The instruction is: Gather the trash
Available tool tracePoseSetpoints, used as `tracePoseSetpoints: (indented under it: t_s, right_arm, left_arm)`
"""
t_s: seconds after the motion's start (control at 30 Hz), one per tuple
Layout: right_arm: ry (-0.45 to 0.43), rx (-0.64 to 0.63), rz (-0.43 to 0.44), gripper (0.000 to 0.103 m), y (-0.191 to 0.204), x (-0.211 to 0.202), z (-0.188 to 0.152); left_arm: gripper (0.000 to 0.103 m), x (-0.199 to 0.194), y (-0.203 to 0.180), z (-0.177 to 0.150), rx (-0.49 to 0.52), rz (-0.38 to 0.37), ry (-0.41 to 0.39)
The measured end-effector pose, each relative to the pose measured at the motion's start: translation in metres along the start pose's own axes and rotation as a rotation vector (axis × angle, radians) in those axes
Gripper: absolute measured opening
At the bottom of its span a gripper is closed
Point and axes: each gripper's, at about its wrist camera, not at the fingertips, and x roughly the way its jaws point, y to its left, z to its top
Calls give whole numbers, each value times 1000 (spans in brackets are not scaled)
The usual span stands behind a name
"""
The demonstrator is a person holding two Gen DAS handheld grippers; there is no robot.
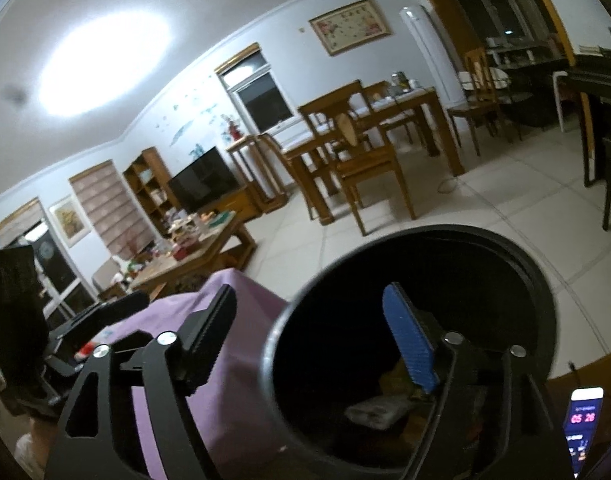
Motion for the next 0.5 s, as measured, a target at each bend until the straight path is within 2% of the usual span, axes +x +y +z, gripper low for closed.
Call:
tracePoseSetpoints:
  t_s: [0.1,0.2,0.4,0.5]
  right_arm:
    - [16,-43,38,83,37,10,-1]
    - [39,-89,82,88,75,24,-3]
    - [105,-223,219,95,175,66,-31]
    - [129,-301,286,97,230,87,-55]
  left_arm:
    - [98,-21,21,-10,-24,43,-12]
    - [98,-48,52,-24,-67,124,-32]
    - [98,-111,132,-68,-237,381,-64]
    - [98,-144,169,-94,-312,559,-45]
